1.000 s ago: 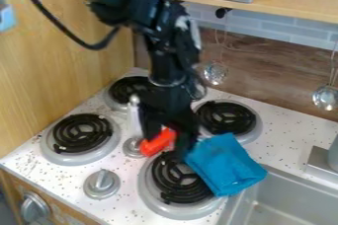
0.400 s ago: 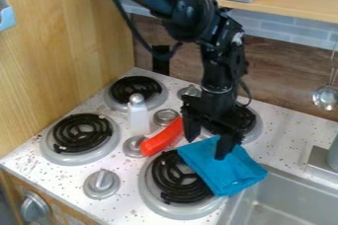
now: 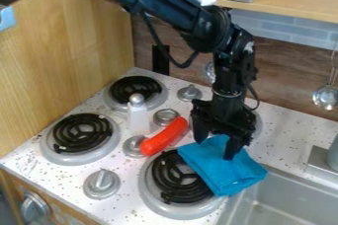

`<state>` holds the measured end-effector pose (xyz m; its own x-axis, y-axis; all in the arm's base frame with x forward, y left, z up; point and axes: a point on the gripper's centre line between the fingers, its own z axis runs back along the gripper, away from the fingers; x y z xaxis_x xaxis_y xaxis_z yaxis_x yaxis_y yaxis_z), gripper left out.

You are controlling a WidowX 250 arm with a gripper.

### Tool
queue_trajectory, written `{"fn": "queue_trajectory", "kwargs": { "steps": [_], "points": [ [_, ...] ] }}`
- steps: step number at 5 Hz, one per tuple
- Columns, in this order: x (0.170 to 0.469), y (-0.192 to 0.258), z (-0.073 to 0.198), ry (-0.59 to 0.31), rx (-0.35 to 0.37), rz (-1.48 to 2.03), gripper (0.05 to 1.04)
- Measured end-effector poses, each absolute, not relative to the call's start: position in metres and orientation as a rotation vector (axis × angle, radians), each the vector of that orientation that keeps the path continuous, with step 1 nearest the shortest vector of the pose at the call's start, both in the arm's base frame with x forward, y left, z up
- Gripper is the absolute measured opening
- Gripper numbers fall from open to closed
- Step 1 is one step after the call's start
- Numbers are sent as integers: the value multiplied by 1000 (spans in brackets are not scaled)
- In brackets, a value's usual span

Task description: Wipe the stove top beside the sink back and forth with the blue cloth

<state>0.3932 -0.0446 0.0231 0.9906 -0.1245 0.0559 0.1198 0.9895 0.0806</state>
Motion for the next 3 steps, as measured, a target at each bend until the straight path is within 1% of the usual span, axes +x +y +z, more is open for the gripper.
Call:
{"fn": "queue_trajectory", "kwargs": {
  "steps": [1, 2, 3],
  "points": [
    [394, -44, 16, -62, 82, -116, 955],
    [383, -39, 4, -46, 97, -86, 679],
    [369, -44, 2, -50, 101, -77, 428]
  ]
}}
